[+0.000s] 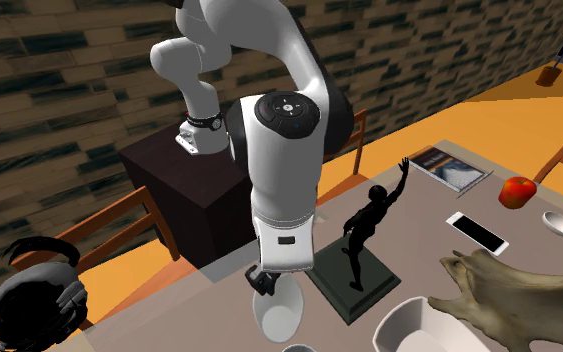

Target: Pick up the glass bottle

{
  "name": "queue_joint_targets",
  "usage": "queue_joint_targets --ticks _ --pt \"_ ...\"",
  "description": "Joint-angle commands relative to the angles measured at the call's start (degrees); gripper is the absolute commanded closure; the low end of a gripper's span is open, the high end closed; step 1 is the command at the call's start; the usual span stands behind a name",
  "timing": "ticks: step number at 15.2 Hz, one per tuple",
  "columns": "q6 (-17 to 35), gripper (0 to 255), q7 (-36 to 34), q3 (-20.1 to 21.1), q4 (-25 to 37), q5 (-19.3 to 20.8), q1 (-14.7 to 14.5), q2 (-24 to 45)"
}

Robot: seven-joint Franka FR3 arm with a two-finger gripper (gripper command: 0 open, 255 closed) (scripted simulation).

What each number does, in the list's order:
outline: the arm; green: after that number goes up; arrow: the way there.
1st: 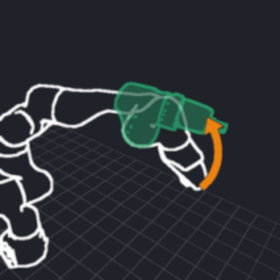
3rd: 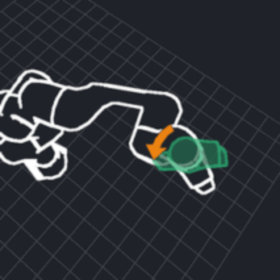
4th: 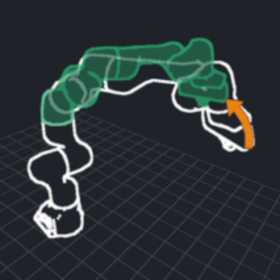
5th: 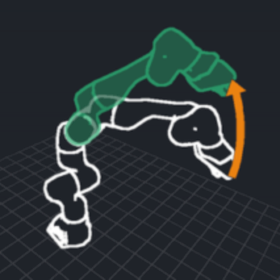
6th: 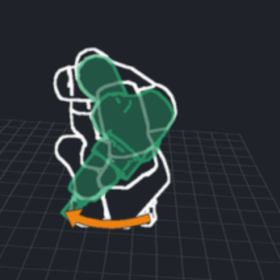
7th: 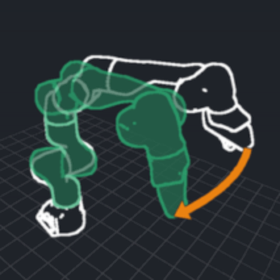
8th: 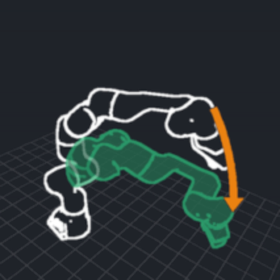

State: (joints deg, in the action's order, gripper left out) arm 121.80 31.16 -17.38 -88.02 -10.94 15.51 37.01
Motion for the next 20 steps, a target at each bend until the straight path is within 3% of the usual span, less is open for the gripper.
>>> queue_joint_targets --ticks 1,20 --pt "0.00 255 0.01 0.00 -0.05 0.01 0.01 0.05" --pt "-9.00 255 -0.87 -1.06 4.22 1.65 -0.40 -4.85"
